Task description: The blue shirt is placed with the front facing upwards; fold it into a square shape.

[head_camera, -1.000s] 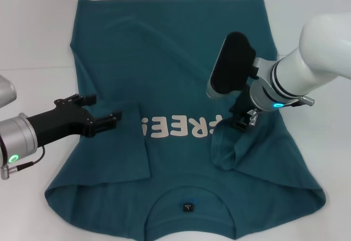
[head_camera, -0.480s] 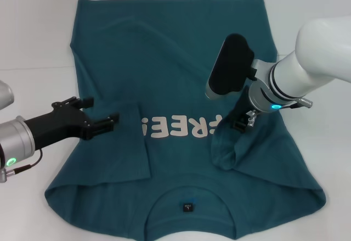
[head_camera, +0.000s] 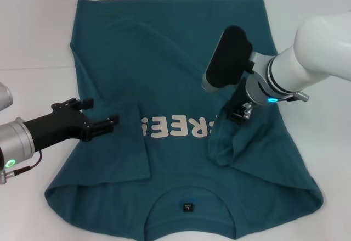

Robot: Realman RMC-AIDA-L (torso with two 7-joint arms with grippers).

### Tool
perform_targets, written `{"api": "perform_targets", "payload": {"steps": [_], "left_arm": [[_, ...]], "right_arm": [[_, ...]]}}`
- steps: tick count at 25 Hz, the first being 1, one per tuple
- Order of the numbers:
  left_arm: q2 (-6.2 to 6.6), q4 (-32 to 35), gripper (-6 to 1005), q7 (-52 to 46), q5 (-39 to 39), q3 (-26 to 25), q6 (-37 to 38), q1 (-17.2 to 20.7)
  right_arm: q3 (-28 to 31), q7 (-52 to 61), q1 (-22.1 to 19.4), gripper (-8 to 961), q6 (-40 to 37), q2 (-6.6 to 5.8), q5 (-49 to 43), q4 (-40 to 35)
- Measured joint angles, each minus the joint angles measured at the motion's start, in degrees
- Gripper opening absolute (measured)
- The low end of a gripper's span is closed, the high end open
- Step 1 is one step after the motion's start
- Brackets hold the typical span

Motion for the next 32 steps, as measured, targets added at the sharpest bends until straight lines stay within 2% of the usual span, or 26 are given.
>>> {"api": "perform_targets", "payload": {"steps": [6, 15, 32], "left_arm": [[0.02, 0.0, 830, 0.0, -0.5, -0.1, 0.5, 0.1], [0.10, 0.0, 829, 0.0, -1.1, 0.1, 0.6, 0.1], [0.10, 0.3, 829, -0.1, -1.2, 0.2, 0.6, 0.1]], "right_arm": [[-1.4, 0.2, 0.3, -1, -0.2, 0.13, 0.0, -1.8], [-8.8, 5.4, -0.1, -1, -1.0, 0.10, -0.3, -4.6], [-7.5, 19.0, 2.7, -1, -10.2, -0.66, -2.0, -6.7]]}}
